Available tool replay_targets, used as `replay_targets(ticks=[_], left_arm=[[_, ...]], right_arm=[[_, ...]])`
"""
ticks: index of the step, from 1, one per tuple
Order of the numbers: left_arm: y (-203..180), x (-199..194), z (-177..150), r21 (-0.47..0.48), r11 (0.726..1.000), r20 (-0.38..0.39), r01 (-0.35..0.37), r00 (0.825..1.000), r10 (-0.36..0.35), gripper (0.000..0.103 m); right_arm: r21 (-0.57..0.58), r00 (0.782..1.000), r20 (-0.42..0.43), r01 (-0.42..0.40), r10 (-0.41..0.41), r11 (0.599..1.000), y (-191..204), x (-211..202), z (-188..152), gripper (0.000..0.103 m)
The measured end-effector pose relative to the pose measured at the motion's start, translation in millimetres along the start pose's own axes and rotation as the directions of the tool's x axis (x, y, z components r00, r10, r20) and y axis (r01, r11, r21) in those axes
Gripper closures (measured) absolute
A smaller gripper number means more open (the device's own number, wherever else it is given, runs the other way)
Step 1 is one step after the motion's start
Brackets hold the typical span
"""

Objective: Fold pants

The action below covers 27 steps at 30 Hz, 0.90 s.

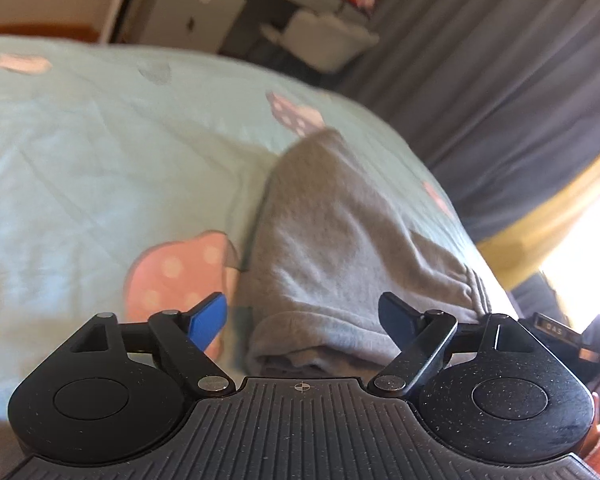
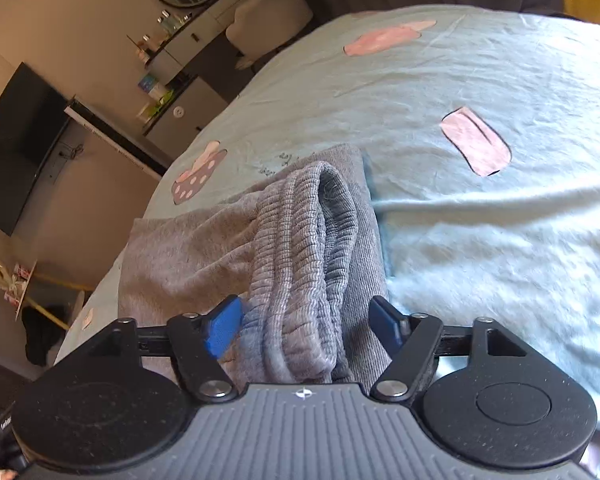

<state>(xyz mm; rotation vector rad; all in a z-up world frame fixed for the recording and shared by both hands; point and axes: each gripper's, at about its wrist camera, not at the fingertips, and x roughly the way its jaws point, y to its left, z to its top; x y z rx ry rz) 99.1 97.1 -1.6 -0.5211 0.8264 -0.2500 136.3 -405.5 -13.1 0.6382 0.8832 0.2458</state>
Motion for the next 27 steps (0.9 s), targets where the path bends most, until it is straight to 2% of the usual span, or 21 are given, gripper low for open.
replay_targets(ticks=[4,7,11,14,15,18,20,22,24,27], left_arm=[[0,30,14,0.003,1.000,-0.067,-0.011,0.998,0.011,0.015],[-1,53,24,-0.005,1.000,-0.120,0.025,0.993,-0.025,0.013],[-3,85,36,0.007,1.000,-0.187,0.023,0.982,-0.021,0.012],[1,106,40,-0.015,0.999,-0.256,0.034,0.966,-0.036,0.012],[2,113,40,-0.020,0.999,-0.273,0.035,0.961,-0.039,0.009],[-1,123,45,-0.009,0.997,-0.290,0.071,0.954,-0.070,0.006],[-4,128,49,0.004,0.996,-0.308,0.088,0.948,-0.082,0.006],[-6,133,52,0.026,0.995,-0.314,0.094,0.946,-0.081,0.011],[-9,136,53,0.074,0.993,-0.319,0.095,0.946,-0.066,0.013],[-11,139,54,0.108,0.988,-0.333,0.106,0.941,-0.065,0.012]], right_arm=[[0.060,0.999,-0.039,-0.013,0.015,0.998,-14,15,2,0.018],[0.112,0.996,-0.065,-0.057,0.065,0.992,-24,22,3,0.016],[0.139,0.989,-0.094,-0.099,0.112,0.985,-32,32,8,0.015],[0.165,0.984,-0.105,-0.122,0.140,0.979,-36,40,11,0.013],[0.169,0.984,-0.105,-0.128,0.147,0.977,-35,42,13,0.012],[0.144,0.982,-0.111,-0.139,0.155,0.980,-30,49,17,0.012],[0.124,0.980,-0.113,-0.147,0.161,0.981,-25,56,21,0.014],[0.090,0.983,-0.117,-0.133,0.143,0.987,-20,64,26,0.028],[0.069,0.982,-0.127,-0.128,0.136,0.989,-17,73,28,0.032],[0.090,0.978,-0.141,-0.140,0.152,0.986,-19,83,33,0.031]])
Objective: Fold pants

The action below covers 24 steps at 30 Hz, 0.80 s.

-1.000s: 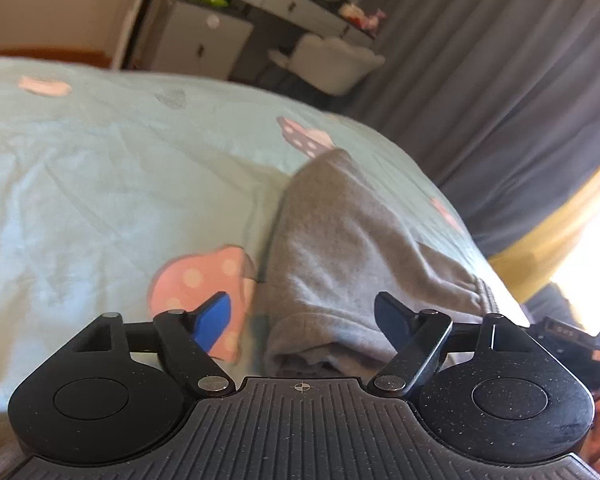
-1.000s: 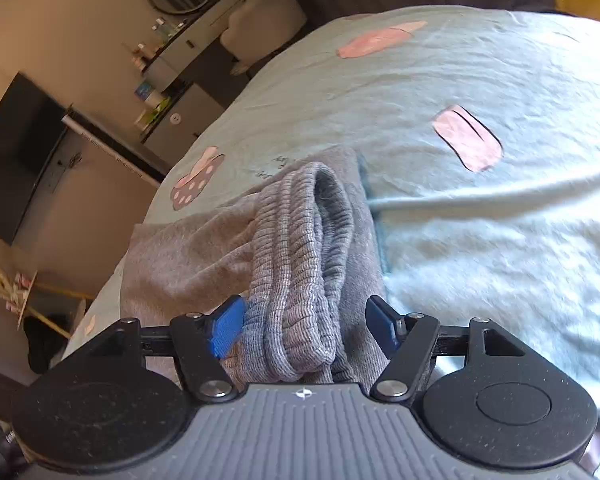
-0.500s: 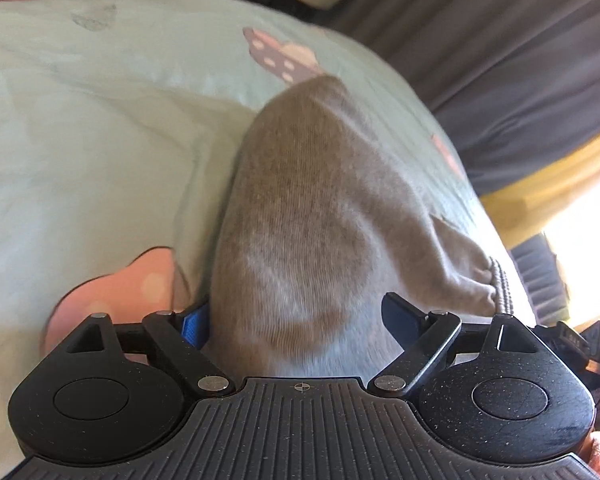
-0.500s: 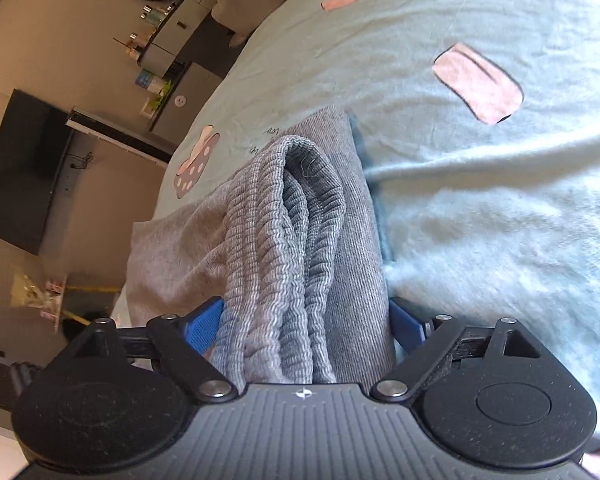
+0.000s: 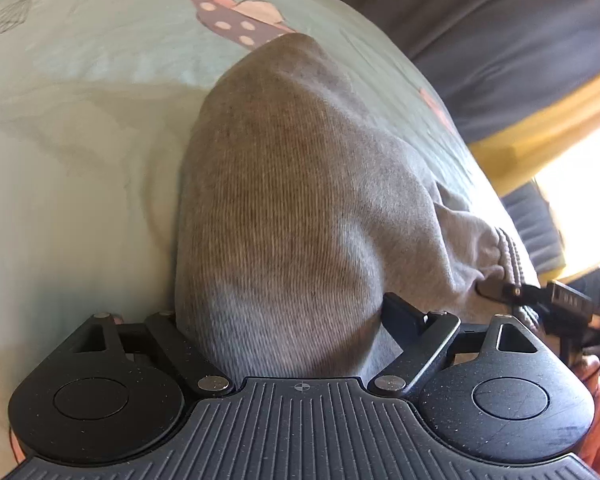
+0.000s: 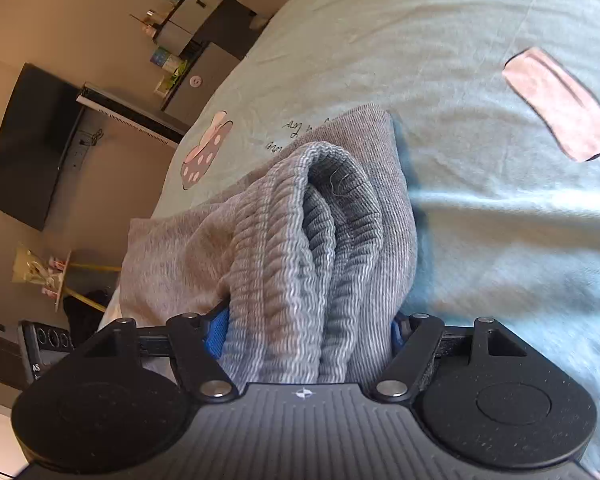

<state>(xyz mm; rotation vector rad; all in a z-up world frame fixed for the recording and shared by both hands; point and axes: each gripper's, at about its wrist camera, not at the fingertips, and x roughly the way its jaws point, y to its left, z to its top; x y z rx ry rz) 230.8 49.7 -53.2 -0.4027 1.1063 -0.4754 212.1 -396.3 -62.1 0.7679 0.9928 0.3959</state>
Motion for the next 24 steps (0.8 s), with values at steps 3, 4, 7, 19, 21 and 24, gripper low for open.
replay_targets(ticks=[3,4,7,19,21,24], left_arm=[[1,4,2,-0.011,1.000,0.007,0.018,1.000,-0.018,0.004],[0,5,1,-0.004,1.000,0.017,0.017,1.000,-0.017,0.001],[-11,8,-7,0.075,0.997,0.051,-0.029,0.998,0.026,0.000],[-24,-20,-35,0.113,0.990,0.175,-0.086,0.982,0.065,0.043],[-25,-30,-29,0.088,0.994,0.180,-0.063,0.983,0.046,0.051],[-27,-47,-22,0.049,0.999,0.215,-0.011,0.977,0.000,0.059]], right_arm=[[0.015,1.000,-0.022,-0.015,0.015,1.000,0,7,5,0.025],[0.012,0.999,-0.031,-0.012,0.013,1.000,2,8,7,0.022],[-0.005,0.999,-0.037,0.013,-0.013,1.000,9,12,9,0.023],[-0.130,0.993,0.058,0.111,-0.104,0.985,45,-6,-8,0.044],[-0.143,0.994,0.067,0.093,-0.084,0.985,54,-10,-5,0.045],[-0.157,0.995,0.077,0.069,-0.058,0.985,66,-15,4,0.046]])
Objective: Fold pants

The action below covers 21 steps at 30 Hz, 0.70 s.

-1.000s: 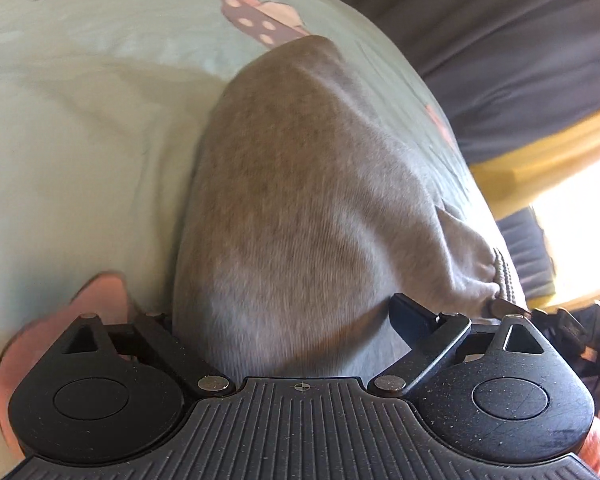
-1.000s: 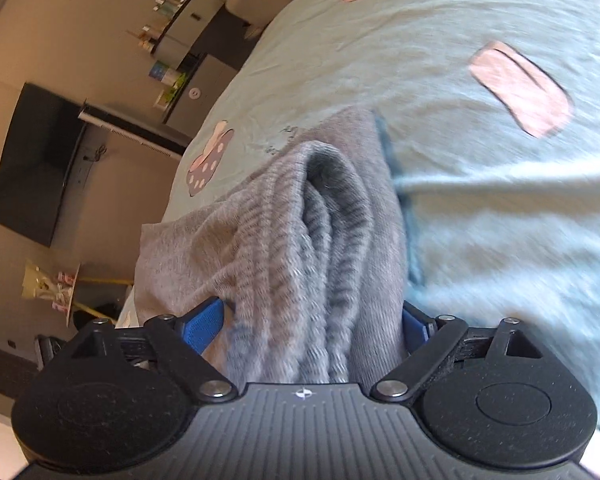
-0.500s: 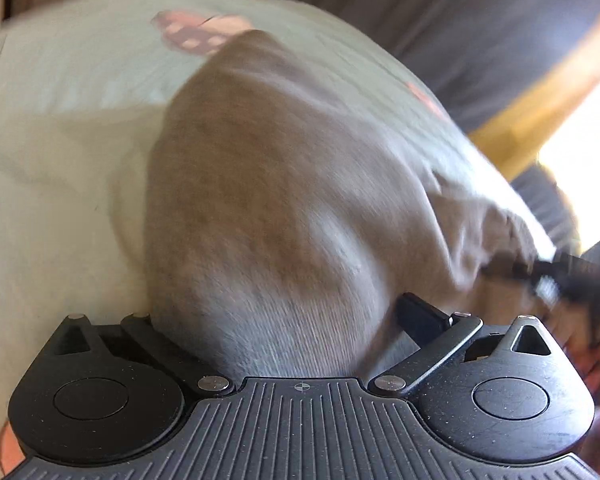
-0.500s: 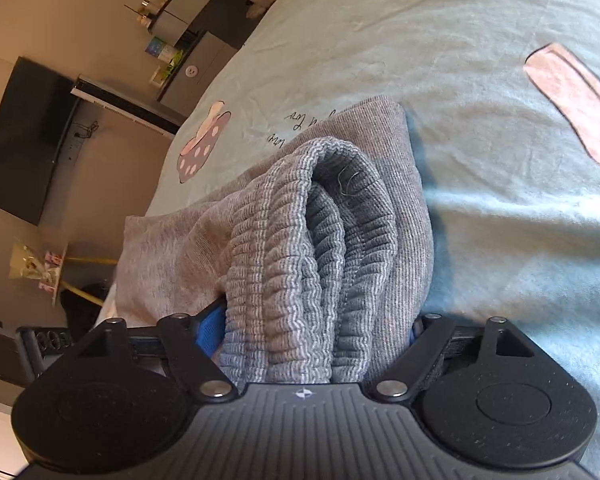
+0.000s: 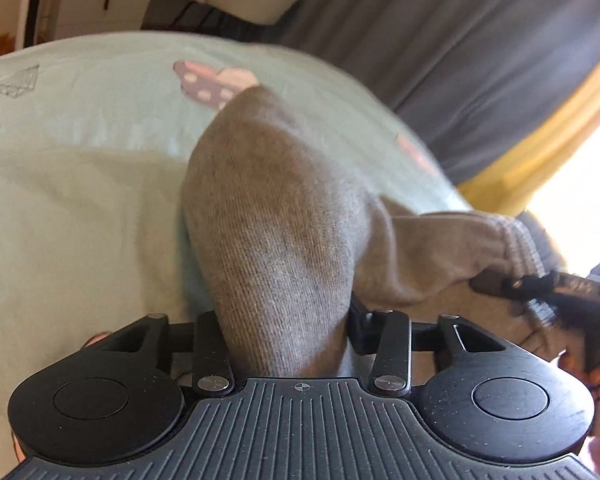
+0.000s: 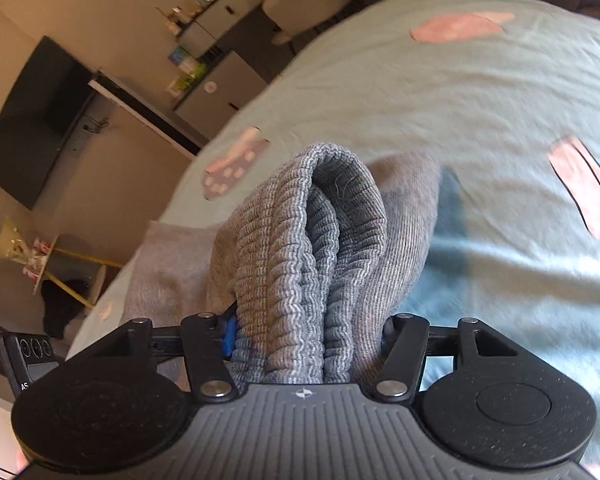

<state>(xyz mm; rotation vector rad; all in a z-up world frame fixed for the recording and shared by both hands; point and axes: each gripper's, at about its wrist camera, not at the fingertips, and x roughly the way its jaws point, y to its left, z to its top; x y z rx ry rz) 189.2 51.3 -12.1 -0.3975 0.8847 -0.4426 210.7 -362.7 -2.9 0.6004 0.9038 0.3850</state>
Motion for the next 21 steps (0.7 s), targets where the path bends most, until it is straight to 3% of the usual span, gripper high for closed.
replay_targets(ticks=[4,7,8,9,11,12,16,19,21], left_arm=[[-11,-11,19,-0.027,0.999,0.074,0.045,0.996,-0.043,0.066],[-20,-11,33,-0.011,0.999,0.107,0.030,0.994,-0.028,0.065],[-24,-6,38,-0.024,0.999,0.112,0.022,0.994,-0.019,0.063],[-24,-3,42,-0.044,0.999,0.112,0.005,0.994,0.000,0.051],[-21,4,46,-0.087,0.993,0.113,-0.079,0.990,0.089,0.038],[-20,8,45,-0.091,0.989,0.096,-0.112,0.988,0.121,0.034],[-19,5,20,-0.058,0.987,0.048,-0.151,0.987,0.154,0.019],[-12,-8,-11,-0.012,0.979,0.048,-0.205,0.978,0.205,0.012],[-3,-15,-28,-0.047,0.978,0.045,-0.206,0.977,0.208,0.012]], right_arm=[[-0.045,0.999,0.039,-0.001,0.003,0.999,14,-3,20,0.047],[-0.053,0.997,0.082,0.003,0.001,0.999,20,-6,38,0.048],[-0.057,0.995,0.096,0.006,-0.001,0.998,21,-7,44,0.048],[-0.060,0.994,0.107,0.010,-0.003,0.998,20,-8,49,0.047],[-0.065,0.993,0.110,0.039,-0.031,0.997,18,-7,58,0.039],[-0.055,0.992,0.100,0.081,-0.075,0.995,16,-5,62,0.032],[-0.026,0.959,0.099,0.270,-0.266,0.963,5,-7,53,0.027],[0.001,0.969,0.128,0.215,-0.213,0.977,-7,-28,29,0.024],[0.045,0.976,0.141,0.161,-0.166,0.986,-14,-39,12,0.024]])
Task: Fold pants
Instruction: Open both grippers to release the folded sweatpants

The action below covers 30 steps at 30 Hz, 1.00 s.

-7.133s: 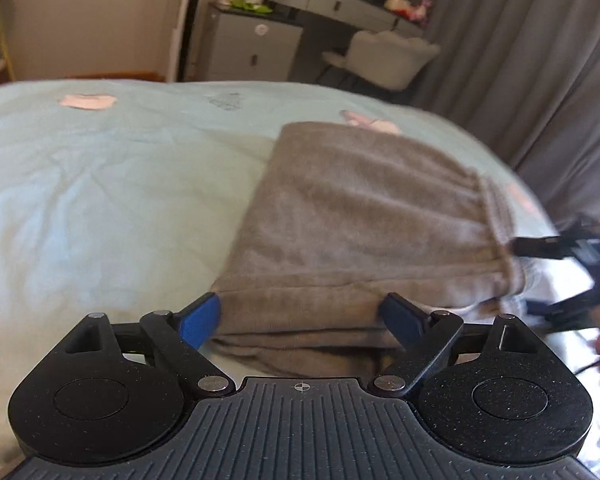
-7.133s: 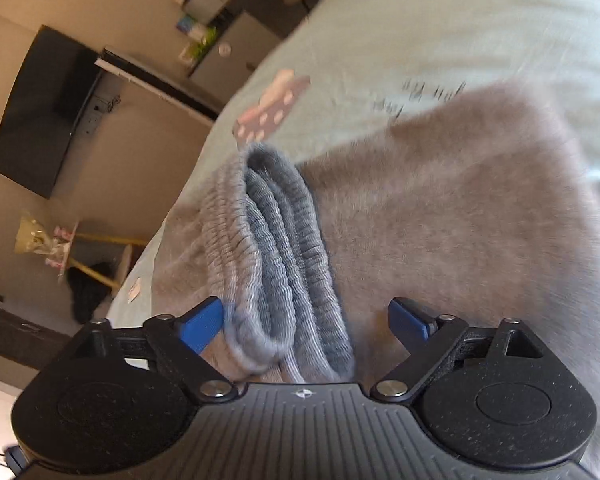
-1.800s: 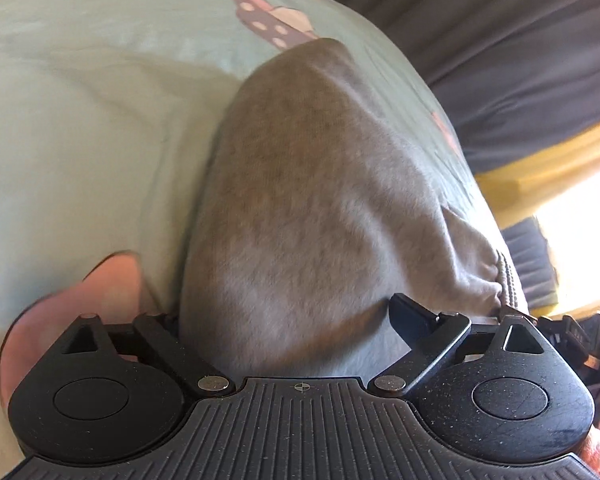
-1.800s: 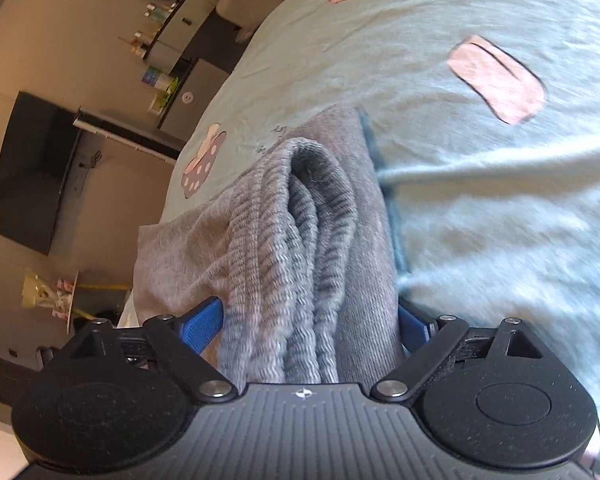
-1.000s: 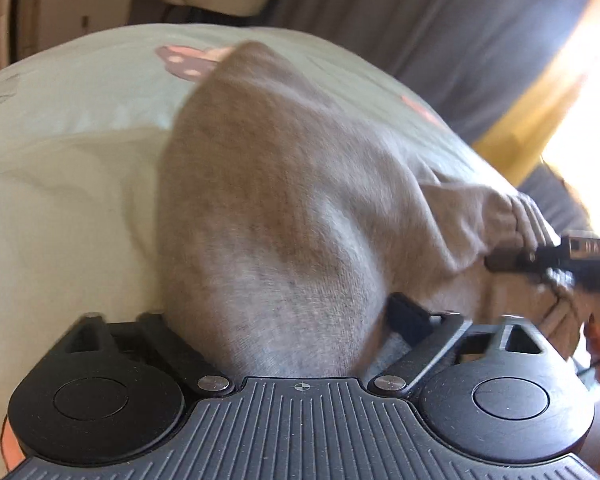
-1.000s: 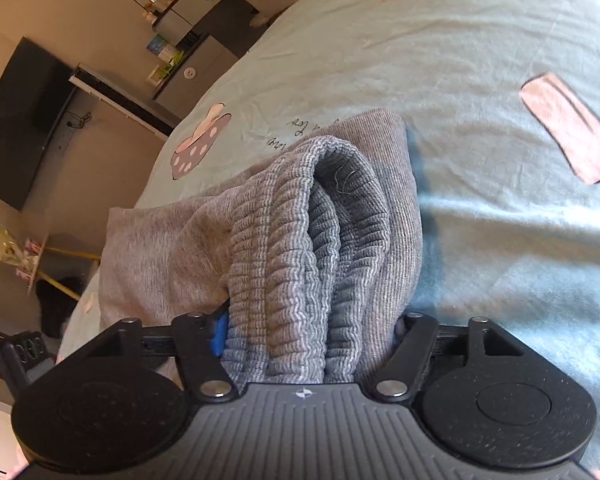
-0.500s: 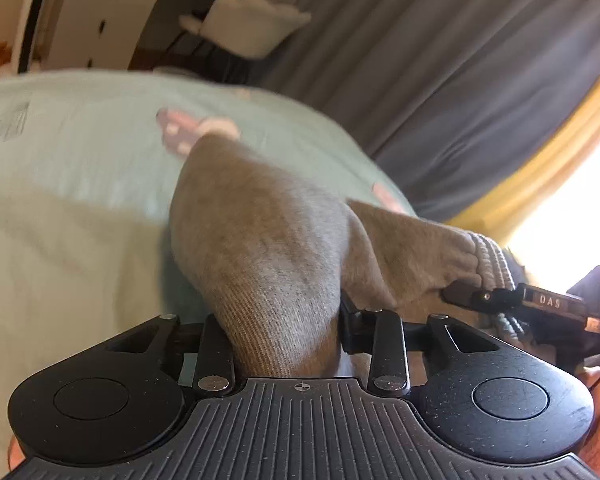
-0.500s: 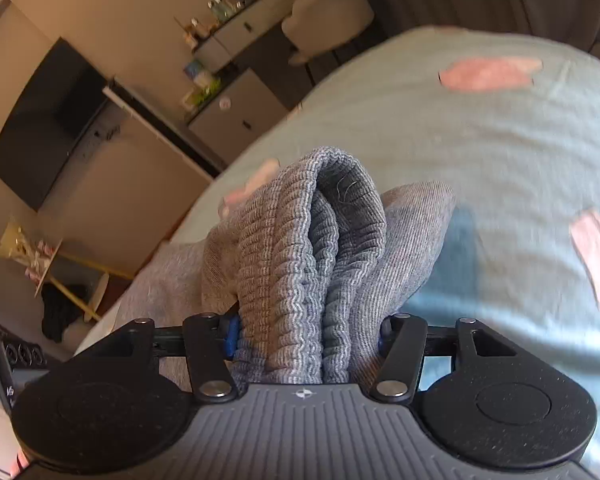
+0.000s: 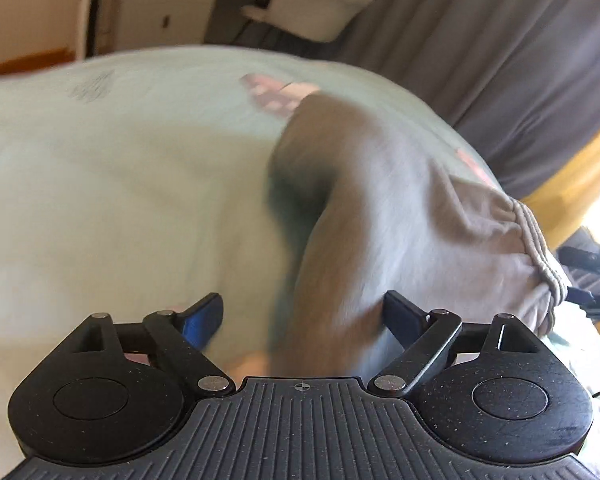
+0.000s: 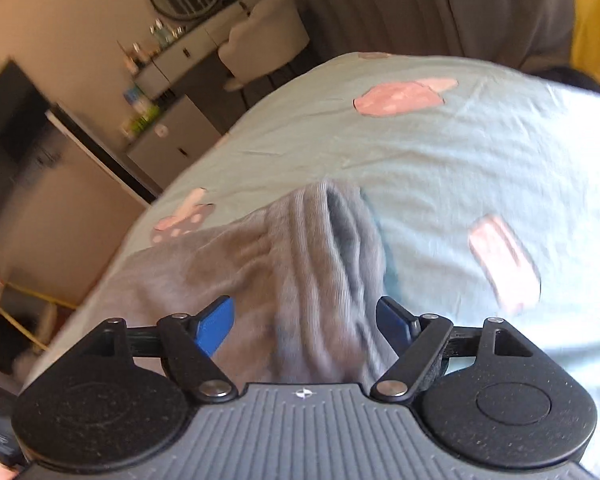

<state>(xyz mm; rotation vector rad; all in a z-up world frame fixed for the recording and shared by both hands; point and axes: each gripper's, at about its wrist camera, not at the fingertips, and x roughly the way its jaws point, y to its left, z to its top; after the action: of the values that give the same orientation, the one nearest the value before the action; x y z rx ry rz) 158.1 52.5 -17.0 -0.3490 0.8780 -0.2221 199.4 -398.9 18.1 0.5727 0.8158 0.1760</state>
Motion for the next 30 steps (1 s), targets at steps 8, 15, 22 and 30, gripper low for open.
replay_targets(ticks=[8,15,22,30], left_arm=[[31,10,36,-0.231,0.960,0.004,0.155,0.987,-0.158,0.012],[43,57,76,-0.411,0.861,-0.046,0.299,0.937,-0.348,0.012],[43,103,85,-0.556,0.749,-0.050,0.362,0.884,-0.464,0.026],[-20,58,91,0.009,0.954,0.133,0.301,0.945,-0.299,0.043]], right_arm=[[0.077,0.998,0.054,-0.043,0.039,0.996,-14,-11,-42,0.021],[-0.125,0.973,0.209,-0.075,0.101,0.989,19,-30,-41,0.047],[-0.133,0.979,0.193,-0.044,0.070,0.990,9,12,-50,0.059],[-0.136,0.971,0.205,-0.095,0.122,0.986,-5,14,-51,0.059]])
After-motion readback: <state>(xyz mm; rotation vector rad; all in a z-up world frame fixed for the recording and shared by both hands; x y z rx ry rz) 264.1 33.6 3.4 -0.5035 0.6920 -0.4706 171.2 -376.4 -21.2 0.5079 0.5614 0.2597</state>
